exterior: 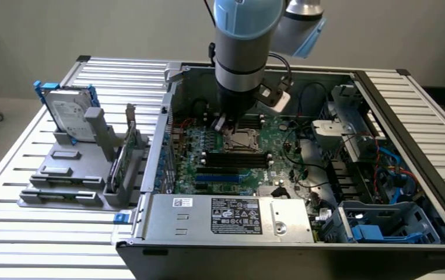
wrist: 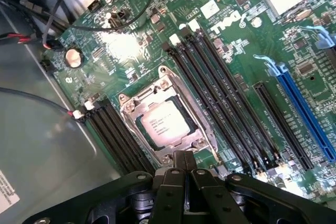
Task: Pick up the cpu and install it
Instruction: 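Install the first cpu locking lever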
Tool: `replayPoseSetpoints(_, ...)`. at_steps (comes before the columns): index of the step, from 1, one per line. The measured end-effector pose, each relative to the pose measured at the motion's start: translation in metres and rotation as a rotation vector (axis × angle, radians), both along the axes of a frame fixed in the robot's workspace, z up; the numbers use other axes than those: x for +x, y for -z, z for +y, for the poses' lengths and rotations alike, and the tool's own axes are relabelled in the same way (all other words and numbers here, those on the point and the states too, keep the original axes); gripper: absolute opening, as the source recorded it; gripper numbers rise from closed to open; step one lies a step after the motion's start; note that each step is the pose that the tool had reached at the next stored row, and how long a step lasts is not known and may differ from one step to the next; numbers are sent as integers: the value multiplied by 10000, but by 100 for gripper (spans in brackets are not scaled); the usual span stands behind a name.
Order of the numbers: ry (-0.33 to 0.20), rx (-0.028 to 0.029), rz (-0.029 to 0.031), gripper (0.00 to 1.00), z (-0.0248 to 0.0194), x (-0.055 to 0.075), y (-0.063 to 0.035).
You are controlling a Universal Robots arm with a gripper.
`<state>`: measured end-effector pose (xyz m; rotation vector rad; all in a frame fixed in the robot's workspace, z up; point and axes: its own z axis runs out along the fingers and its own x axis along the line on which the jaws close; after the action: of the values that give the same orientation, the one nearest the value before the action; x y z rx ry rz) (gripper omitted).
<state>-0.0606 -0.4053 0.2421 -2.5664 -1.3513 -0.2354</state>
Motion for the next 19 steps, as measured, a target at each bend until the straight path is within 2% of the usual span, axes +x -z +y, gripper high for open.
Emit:
replayPoseSetpoints(6, 398, -222, 46, 11, -4, 0, -4)
replayPoseSetpoints(10, 622, -324, 99, 11, -6, 0, -6)
replayPoseSetpoints(15, 764, -400, 171, 11, -21, 0, -14)
replayPoseSetpoints(19, 833, -435, 198, 11, -45, 0, -31)
